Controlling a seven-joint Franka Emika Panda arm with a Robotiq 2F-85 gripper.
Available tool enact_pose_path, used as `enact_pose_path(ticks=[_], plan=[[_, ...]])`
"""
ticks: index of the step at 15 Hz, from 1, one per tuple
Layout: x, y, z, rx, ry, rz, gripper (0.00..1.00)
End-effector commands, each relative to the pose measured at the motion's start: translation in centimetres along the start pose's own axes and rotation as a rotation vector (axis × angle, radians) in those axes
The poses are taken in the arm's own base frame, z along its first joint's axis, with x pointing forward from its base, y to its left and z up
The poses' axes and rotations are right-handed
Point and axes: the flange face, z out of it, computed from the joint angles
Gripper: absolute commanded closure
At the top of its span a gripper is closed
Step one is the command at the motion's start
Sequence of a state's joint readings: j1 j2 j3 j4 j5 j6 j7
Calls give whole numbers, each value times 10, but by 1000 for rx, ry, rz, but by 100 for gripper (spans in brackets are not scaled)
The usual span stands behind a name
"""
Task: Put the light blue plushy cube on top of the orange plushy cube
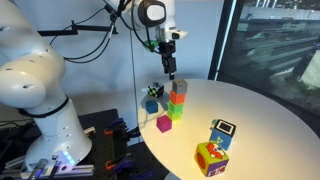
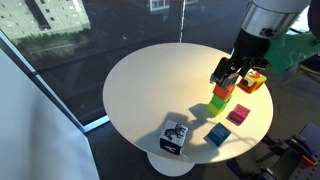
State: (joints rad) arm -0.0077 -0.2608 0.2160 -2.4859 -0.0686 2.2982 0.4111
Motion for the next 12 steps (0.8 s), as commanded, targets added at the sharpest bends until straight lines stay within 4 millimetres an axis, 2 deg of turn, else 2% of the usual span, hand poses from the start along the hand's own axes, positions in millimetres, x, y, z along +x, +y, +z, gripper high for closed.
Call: enact_pose_path(ticks=[1,6,12], plan=[[1,0,-1,1,0,0,0],[2,1,-2,1,2,3,0],[19,19,-5,7,8,52,0]])
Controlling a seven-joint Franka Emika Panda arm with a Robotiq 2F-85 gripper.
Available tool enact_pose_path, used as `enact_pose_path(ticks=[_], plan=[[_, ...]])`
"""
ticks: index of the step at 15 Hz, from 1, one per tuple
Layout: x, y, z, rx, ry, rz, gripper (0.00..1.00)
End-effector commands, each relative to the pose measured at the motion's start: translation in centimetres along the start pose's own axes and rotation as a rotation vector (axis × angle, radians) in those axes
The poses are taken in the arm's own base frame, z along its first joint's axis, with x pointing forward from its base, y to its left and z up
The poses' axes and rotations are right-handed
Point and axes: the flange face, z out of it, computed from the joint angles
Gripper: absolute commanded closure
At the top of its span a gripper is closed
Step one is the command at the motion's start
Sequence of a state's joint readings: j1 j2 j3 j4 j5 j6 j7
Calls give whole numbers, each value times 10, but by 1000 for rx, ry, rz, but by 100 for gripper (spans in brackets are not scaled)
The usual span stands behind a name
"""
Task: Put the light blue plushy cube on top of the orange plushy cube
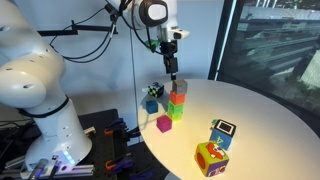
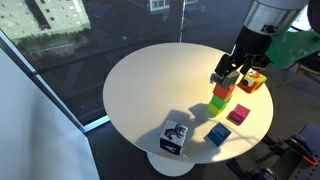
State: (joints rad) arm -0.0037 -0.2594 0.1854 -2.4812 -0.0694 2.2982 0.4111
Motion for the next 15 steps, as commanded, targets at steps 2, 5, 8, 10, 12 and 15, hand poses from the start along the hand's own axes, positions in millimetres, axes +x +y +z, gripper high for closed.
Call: enact_pose_path(ticks=[2,5,8,10,12,15], plan=[[20,16,-4,4,4,47,0],[30,28,-4,10,2,76,0],[42,41,-5,19,-1,108,0],[50,49,-7,25,1,128,0],[57,58,-8,30,3,150,0],[70,72,-7,35,-1,188,0]])
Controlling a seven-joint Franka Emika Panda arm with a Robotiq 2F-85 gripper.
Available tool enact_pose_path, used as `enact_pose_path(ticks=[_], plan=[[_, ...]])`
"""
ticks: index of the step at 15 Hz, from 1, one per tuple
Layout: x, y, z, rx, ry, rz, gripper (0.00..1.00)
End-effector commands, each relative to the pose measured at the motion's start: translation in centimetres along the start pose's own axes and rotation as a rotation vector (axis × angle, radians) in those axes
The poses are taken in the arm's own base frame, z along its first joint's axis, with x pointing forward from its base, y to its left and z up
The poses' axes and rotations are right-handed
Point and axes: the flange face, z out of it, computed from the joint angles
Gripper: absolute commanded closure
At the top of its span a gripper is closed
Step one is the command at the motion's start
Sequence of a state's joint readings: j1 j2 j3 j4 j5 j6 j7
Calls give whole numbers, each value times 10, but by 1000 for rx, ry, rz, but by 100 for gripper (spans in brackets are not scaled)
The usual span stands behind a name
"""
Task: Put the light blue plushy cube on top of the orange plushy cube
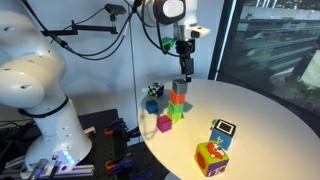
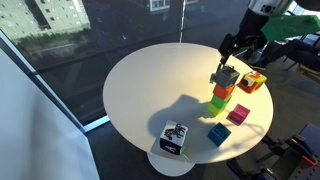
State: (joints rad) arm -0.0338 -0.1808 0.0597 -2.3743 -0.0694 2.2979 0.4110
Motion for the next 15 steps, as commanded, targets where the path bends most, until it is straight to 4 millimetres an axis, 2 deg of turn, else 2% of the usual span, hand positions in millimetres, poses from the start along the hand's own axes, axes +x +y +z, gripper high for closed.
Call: enact_pose_path(ticks=[1,8,15], plan=[[23,13,-2,6,-10,48,0],[61,45,18,-7,-26,123,0],[91,59,50,-21,-53,120,0]])
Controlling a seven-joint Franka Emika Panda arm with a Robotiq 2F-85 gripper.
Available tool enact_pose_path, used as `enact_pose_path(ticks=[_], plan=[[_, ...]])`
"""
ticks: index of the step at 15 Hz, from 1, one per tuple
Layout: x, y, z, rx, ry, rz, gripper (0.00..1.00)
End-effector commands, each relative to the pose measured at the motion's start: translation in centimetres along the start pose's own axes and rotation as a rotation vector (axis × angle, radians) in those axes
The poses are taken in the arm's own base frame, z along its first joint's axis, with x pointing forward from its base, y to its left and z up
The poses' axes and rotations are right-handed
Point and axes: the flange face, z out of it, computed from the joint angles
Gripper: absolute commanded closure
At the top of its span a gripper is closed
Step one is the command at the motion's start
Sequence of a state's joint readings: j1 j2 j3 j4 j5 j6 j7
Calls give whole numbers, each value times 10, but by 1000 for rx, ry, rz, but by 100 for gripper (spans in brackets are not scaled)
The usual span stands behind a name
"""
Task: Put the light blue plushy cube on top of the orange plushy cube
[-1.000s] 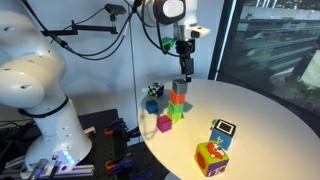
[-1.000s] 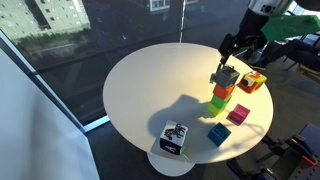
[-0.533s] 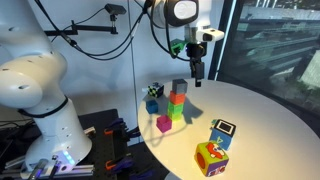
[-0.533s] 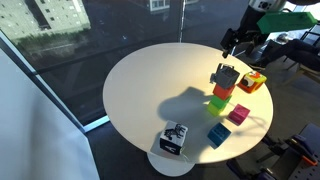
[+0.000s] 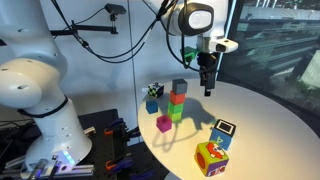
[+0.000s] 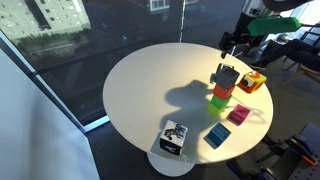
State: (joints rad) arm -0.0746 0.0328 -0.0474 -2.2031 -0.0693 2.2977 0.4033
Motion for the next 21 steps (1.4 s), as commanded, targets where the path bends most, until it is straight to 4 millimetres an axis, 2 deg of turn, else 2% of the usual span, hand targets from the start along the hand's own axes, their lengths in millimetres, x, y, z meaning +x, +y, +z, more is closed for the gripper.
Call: enact_pose_path(ticks=[1,7,13,14,21], plan=[[24,2,12,-7,-9,-32,0],[47,8,33,-36,2,-177,0],[61,15,42,-62,27,-268,0],[50,12,44,-47,8,-239,0],[50,12,47,-49,5,-242,0]])
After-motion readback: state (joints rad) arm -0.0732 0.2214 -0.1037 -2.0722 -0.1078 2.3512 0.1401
